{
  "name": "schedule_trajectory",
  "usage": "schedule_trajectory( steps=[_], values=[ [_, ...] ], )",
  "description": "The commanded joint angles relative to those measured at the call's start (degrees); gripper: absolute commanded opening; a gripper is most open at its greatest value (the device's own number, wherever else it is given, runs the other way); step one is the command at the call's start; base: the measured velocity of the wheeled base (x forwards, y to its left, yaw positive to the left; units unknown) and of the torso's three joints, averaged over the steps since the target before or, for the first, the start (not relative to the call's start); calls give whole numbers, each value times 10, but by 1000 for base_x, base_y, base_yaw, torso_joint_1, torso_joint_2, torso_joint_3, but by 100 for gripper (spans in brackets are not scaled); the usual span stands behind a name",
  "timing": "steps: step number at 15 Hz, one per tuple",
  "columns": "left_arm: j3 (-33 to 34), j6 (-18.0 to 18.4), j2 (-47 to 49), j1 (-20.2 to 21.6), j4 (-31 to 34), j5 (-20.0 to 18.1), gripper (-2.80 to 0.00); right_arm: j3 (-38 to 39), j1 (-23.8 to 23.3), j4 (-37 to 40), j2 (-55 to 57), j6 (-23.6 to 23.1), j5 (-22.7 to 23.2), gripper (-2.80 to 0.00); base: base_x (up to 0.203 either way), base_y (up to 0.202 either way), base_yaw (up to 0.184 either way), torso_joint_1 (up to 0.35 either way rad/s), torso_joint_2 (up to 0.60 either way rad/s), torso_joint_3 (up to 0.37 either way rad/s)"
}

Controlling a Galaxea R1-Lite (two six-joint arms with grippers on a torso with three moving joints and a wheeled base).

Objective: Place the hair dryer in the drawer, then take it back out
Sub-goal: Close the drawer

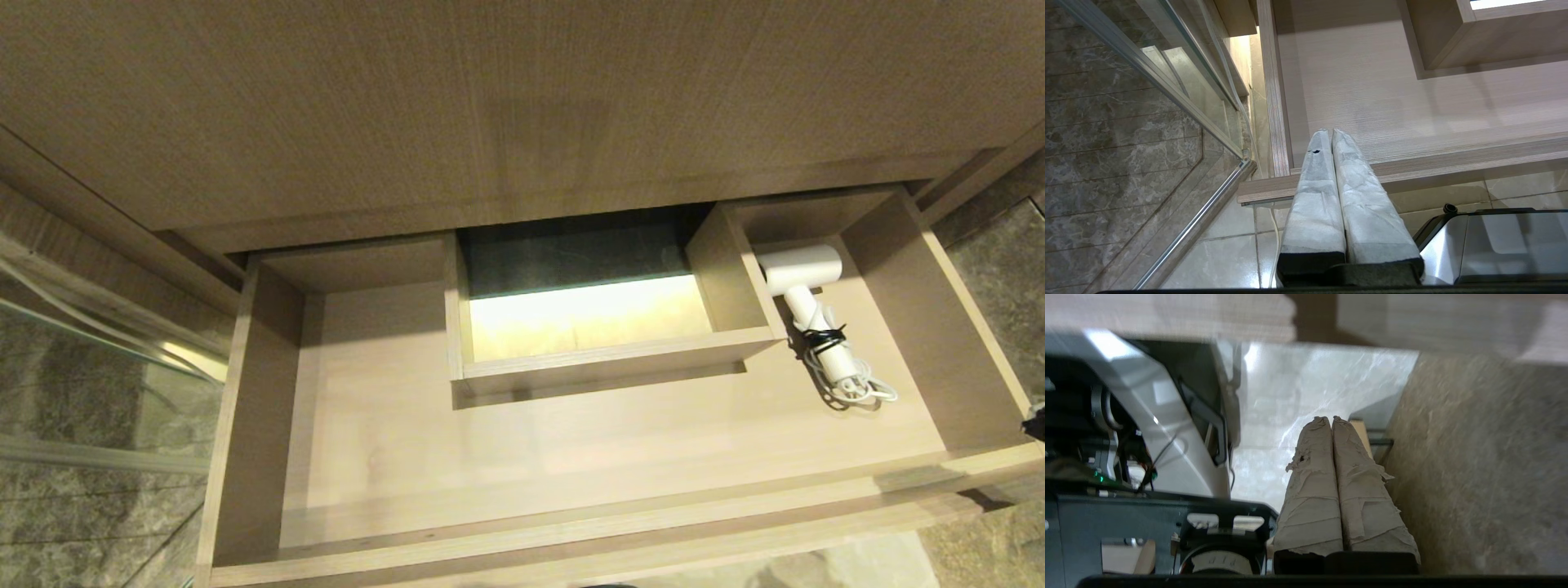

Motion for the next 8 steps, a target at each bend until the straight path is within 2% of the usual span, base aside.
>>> schedule_trajectory(
  steps=[1,8],
  values=[
    [0,1,0,0,0,-1,-280,16,0,3,5,-9,-2,-280,0,0,0,0,0,0],
    [0,1,0,0,0,0,-280,28,-2,-46,37,-2,-2,-280,0,0,0,0,0,0]
  ],
)
